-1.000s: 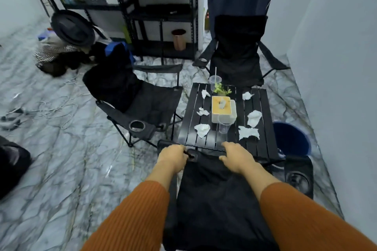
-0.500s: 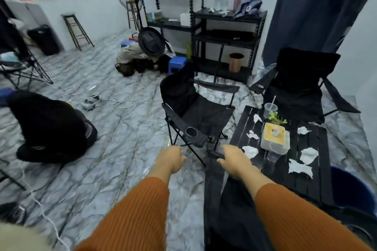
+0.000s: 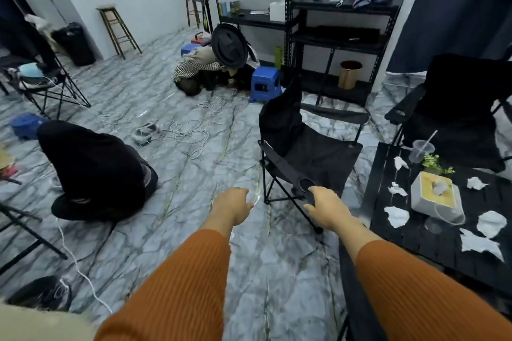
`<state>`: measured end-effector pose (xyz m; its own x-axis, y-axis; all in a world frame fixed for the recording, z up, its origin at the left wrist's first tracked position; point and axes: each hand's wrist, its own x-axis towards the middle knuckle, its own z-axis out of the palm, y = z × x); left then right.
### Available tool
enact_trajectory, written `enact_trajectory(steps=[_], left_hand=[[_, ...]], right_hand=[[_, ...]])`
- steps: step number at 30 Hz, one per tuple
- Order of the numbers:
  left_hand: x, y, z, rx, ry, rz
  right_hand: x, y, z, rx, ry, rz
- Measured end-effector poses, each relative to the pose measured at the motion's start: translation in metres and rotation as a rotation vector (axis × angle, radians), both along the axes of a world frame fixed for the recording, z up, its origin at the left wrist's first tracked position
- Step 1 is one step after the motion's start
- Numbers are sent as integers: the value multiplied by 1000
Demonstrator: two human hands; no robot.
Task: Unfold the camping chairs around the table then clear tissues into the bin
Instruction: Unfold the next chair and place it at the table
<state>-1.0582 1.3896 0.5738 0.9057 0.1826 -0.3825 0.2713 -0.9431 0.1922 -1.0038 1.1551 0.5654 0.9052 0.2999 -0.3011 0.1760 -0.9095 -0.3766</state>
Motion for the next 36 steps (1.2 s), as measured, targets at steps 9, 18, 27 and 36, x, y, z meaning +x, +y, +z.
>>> enact_trajectory(steps=[9,18,27,36], left_hand=[[114,62,-7,1,-30,-72],[300,115,11,38,-82,-121],[469,151,21,-37,-134,-197],[634,184,10,0,-139,-484]], right_hand=[[110,63,-1,15,-36,-46],[279,115,12,22,-84,-73],[410,147,16,-2,-83,-178],[520,187,-8,46,-79,-493]])
